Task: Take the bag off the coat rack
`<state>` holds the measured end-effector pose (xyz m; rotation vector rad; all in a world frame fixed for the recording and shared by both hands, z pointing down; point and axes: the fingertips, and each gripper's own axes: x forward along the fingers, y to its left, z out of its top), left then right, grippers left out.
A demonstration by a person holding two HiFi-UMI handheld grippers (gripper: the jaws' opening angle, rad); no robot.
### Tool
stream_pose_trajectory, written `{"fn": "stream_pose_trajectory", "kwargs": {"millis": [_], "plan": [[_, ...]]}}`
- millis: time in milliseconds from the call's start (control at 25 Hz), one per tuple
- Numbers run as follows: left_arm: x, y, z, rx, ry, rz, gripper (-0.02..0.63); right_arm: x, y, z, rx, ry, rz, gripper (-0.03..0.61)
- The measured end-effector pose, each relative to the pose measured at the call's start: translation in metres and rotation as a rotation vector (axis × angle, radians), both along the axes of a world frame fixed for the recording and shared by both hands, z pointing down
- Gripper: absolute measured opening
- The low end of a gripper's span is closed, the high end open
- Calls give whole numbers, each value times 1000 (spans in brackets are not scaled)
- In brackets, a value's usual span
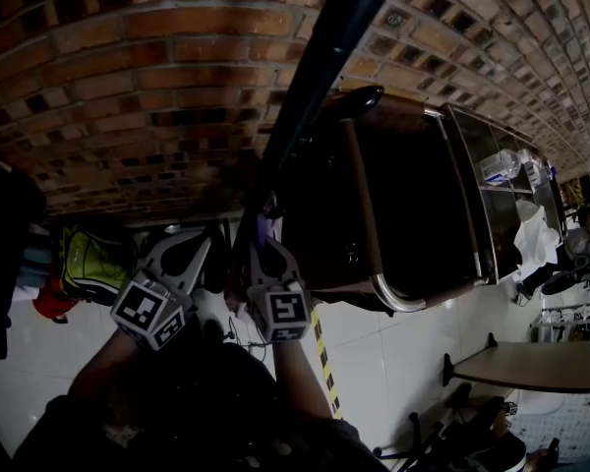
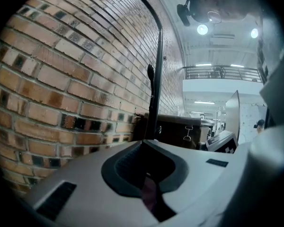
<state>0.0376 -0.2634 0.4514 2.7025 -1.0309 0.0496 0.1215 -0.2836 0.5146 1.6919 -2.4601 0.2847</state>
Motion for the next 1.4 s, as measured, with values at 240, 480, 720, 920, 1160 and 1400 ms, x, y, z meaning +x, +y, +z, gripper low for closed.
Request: {"fn": "stream_pose_trajectory", "kwargs": {"millis": [240, 480, 720, 920, 1160, 1400], "plan": [[2, -1, 0, 1, -4, 1, 34, 3, 3, -15, 0, -58, -9, 48], [2, -5, -2, 2, 1, -2, 34, 8, 1, -51, 35, -115, -15, 48], [6, -8, -4, 7, 7, 9, 34, 17, -1, -75, 66, -128, -4, 48], [10, -8, -5, 6, 7, 18, 34, 31, 1, -82, 79, -135, 25, 48], [15, -9, -6, 9, 12, 31, 34, 57, 10, -81, 70, -147, 89, 48], [22, -4, -8, 12, 14, 50, 34, 64, 29, -77, 68, -161, 88, 48]]}}
